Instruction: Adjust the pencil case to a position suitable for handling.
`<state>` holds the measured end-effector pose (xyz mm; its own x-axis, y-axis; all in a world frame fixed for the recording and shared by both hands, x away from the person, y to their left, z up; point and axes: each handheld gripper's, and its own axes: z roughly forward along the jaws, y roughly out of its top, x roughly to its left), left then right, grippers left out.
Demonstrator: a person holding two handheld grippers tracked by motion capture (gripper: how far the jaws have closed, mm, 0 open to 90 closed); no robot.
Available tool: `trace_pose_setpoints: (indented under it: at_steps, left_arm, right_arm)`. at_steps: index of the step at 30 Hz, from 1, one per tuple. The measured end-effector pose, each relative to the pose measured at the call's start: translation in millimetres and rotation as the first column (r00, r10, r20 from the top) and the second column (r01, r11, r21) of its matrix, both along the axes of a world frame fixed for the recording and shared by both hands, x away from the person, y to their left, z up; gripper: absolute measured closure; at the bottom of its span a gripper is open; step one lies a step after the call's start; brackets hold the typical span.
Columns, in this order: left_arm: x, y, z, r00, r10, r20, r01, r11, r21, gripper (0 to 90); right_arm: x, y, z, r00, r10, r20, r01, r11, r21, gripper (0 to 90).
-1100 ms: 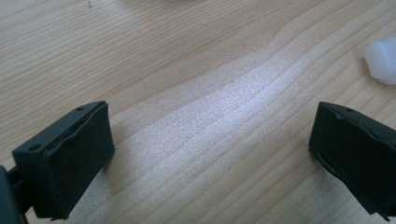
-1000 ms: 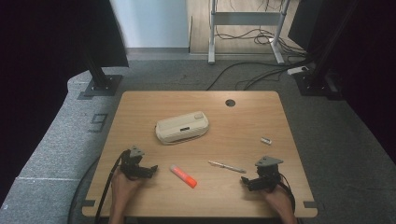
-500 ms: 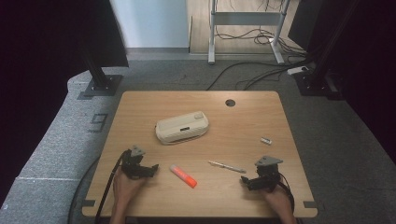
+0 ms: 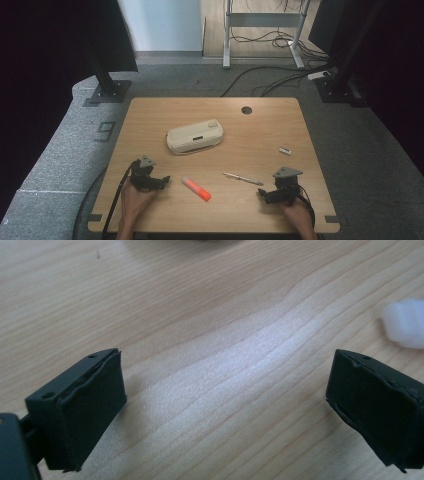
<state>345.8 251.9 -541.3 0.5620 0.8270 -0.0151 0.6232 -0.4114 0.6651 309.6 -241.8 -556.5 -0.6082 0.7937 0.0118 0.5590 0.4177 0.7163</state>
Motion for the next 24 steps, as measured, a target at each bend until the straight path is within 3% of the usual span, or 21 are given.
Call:
trace_pose_setpoints:
  at_steps: [10, 17, 24]
  left_arm:
    - [8.0, -5.0, 21.2, 0.9977, -0.068, 0.006, 0.068, 0.9964, -0.051, 5.2]
    - [15.9, -14.2, 32.0, 0.9954, -0.095, 0.01, 0.095, 0.9952, -0.024, 5.3]
    - [25.3, -19.2, 41.4, 0.9936, -0.113, 0.009, 0.113, 0.9928, -0.038, 5.3]
  right_arm:
    - [0.0, 0.0, 0.0, 1.0, 0.0, 0.0, 0.0, 1.0, 0.0, 0.0]
    - [0.0, 0.0, 0.0, 1.0, 0.0, 0.0, 0.0, 1.0, 0.0, 0.0]
    - [0.0, 0.0, 0.0, 1.0, 0.0, 0.0, 0.0, 1.0, 0.0, 0.0]
